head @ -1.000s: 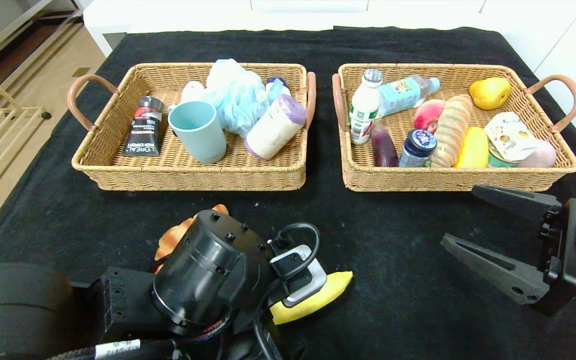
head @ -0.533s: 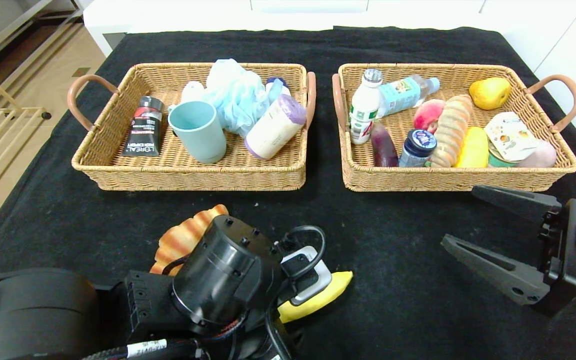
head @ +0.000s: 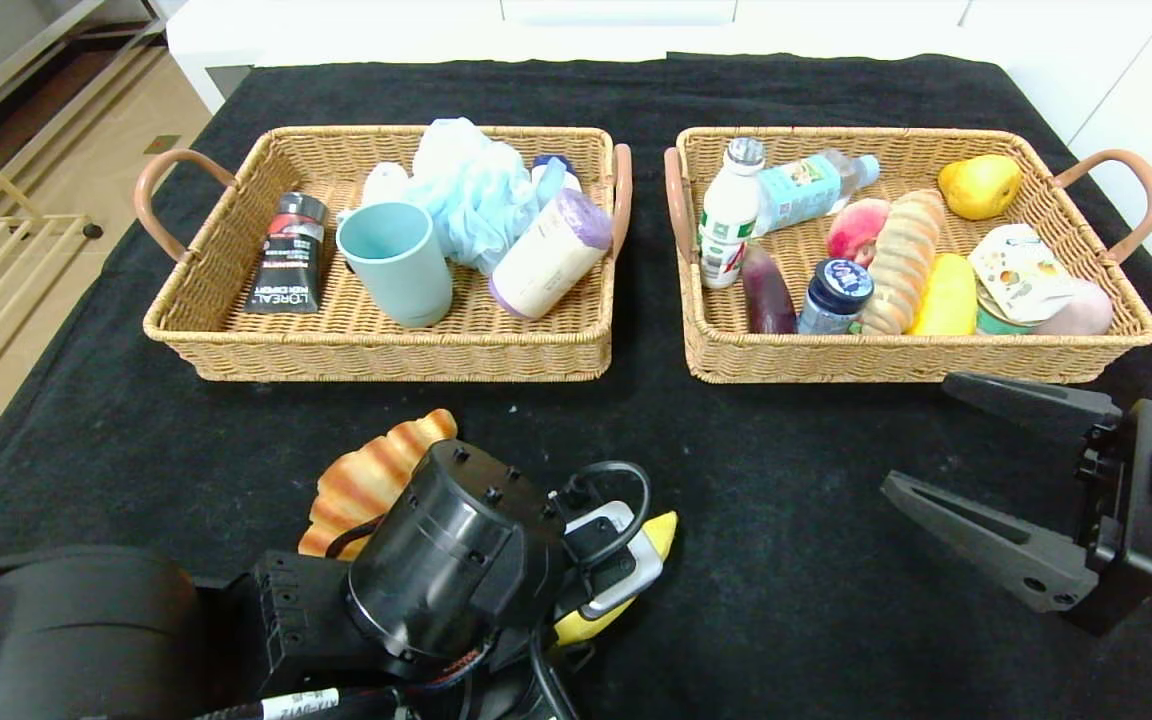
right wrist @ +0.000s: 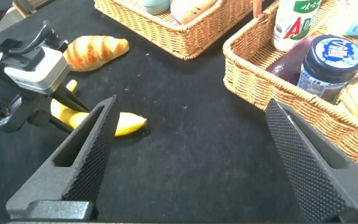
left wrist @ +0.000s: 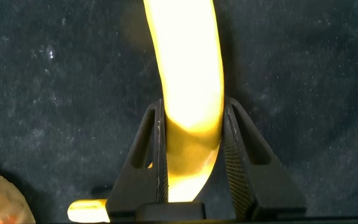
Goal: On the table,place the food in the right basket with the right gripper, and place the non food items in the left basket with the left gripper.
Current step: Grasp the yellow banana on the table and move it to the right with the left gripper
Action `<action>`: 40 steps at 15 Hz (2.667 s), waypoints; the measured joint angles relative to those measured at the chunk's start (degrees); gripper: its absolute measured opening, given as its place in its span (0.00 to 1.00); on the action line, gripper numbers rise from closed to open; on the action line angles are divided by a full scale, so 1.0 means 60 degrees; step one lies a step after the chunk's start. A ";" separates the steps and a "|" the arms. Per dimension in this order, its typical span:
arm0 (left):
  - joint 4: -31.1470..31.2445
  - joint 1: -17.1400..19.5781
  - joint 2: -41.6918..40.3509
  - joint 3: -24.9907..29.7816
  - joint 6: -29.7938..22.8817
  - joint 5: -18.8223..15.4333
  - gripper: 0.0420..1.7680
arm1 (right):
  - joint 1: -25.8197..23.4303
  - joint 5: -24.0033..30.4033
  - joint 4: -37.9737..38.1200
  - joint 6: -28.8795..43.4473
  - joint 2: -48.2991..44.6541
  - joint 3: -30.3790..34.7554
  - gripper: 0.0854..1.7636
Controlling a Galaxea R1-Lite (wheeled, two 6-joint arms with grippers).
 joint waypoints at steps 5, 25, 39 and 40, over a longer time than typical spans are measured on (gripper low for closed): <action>-0.0004 0.0004 0.0006 -0.0004 -0.0073 -0.0008 0.32 | 0.0000 0.0004 0.0000 0.0012 0.0006 0.0004 0.97; -0.0843 -0.1048 0.2647 -0.5845 -0.6012 -0.1406 0.32 | -0.0638 -0.0126 0.4704 0.0583 -0.2536 -0.2085 0.97; -0.0835 -0.1388 0.4494 -0.7485 -0.6278 -0.1447 0.32 | -0.1583 -0.0116 0.5453 0.0551 -0.2721 -0.2660 0.97; -0.0835 -0.1388 0.4498 -0.7479 -0.6278 -0.1443 0.32 | -0.1583 -0.0112 0.5449 0.0547 -0.2714 -0.2656 0.97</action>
